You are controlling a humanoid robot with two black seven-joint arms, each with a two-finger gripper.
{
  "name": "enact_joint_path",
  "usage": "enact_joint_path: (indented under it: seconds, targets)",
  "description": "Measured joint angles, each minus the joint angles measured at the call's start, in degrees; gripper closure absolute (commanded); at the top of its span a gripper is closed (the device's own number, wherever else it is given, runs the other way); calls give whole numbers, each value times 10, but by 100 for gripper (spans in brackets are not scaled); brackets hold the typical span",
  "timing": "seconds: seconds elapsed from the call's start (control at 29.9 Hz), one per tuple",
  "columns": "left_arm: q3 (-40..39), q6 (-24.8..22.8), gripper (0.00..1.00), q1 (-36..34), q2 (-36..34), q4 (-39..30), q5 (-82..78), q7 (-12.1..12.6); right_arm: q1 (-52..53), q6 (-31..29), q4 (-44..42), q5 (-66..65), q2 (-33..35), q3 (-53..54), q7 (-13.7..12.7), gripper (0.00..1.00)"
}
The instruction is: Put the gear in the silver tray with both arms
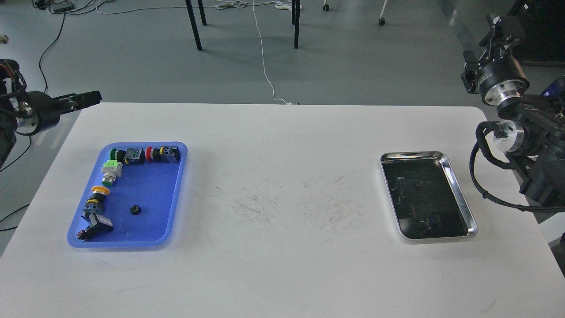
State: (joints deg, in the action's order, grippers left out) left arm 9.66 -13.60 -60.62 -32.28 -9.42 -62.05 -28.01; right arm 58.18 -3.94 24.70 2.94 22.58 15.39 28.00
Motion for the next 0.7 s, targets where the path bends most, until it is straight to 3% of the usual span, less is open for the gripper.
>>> enact_joint_path:
  seconds: [0.13, 0.27, 0.4, 0.7]
  targets:
    - [3, 5, 2, -30, 1, 14, 29, 0, 0, 1, 0, -1, 0, 0, 0, 7]
    - [-16, -22, 2, -60, 4, 20, 112, 0, 0, 1, -1, -2, -3, 0, 0, 7]
    - [-39, -51, 2, -62, 6, 21, 232, 0, 0, 1, 0, -2, -7, 0, 0, 7]
    - [-130, -55, 2, -66, 57, 39, 380, 0, 0, 6, 0, -3, -11, -1, 0, 7]
